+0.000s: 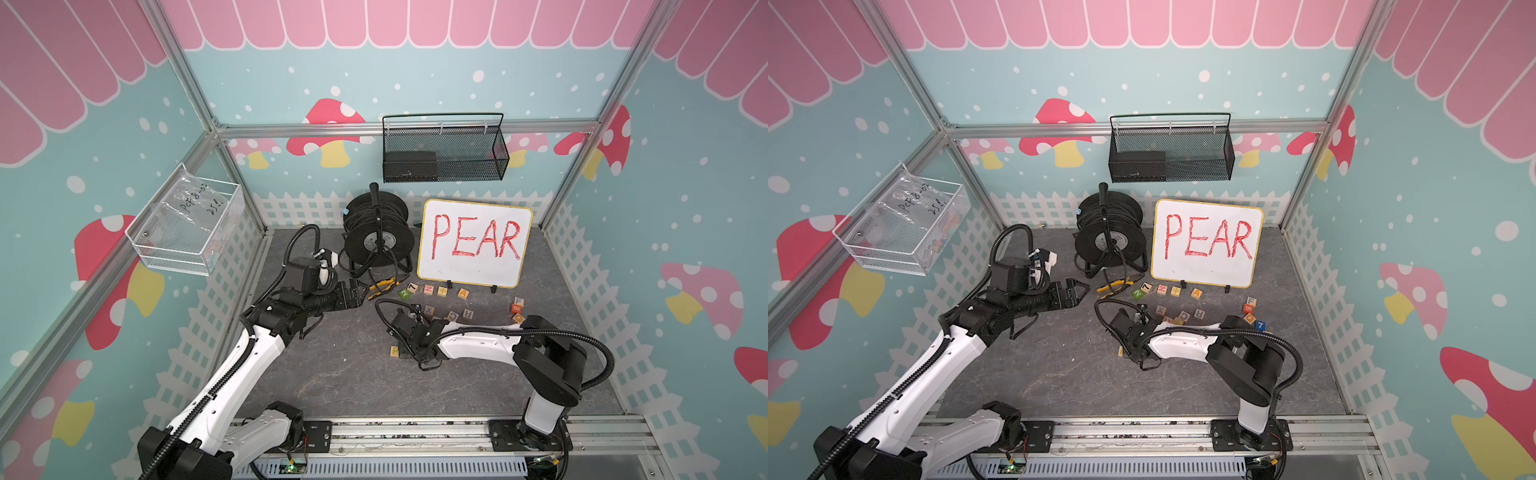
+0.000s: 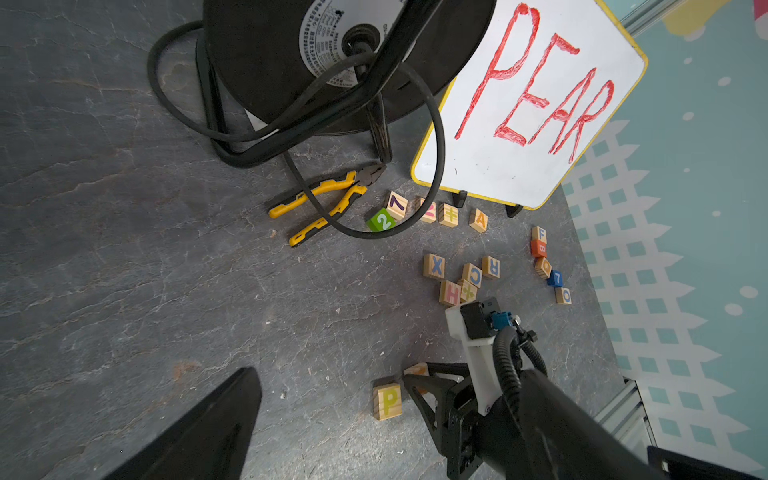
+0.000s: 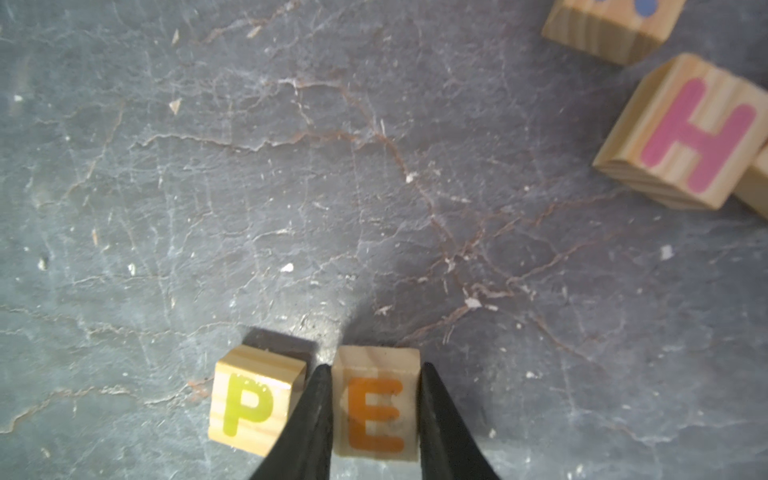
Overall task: Spell the uppercase word “pear” with letter blocks
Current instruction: Move the letter block to the center of the board.
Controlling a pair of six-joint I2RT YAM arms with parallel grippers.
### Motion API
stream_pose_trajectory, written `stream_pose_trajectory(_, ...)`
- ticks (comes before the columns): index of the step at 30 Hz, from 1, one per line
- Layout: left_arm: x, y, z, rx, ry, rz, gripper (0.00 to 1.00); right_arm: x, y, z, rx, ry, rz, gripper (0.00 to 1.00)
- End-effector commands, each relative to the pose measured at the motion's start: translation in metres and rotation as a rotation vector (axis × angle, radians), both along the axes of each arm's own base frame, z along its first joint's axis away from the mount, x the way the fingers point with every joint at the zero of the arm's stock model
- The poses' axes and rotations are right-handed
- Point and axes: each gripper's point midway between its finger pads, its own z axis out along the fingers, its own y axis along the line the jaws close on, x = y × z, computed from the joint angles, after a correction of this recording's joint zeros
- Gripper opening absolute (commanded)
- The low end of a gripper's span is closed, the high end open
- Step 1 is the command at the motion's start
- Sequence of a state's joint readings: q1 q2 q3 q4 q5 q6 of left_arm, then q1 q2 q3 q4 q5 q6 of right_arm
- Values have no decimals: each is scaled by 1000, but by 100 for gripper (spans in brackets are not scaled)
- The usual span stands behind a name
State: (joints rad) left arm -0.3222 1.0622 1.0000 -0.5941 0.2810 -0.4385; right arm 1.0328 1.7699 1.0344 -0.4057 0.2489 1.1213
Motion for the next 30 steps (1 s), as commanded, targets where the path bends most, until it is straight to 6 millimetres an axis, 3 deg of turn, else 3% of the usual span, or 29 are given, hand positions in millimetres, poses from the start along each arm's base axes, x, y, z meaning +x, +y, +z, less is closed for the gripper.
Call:
stream_pose_trajectory(1, -5, -1, 17, -17, -40, -10, 99, -8, -5, 4, 2, -1, -41, 30)
stream_pose_trajectory(13, -11, -3, 27, -25, -75, -20, 99, -12, -6, 6, 5, -18, -69, 32)
stream_pose_trajectory(30, -11, -3, 25, -23, -72, -18, 99, -13, -1, 2, 45, -16, -62, 38)
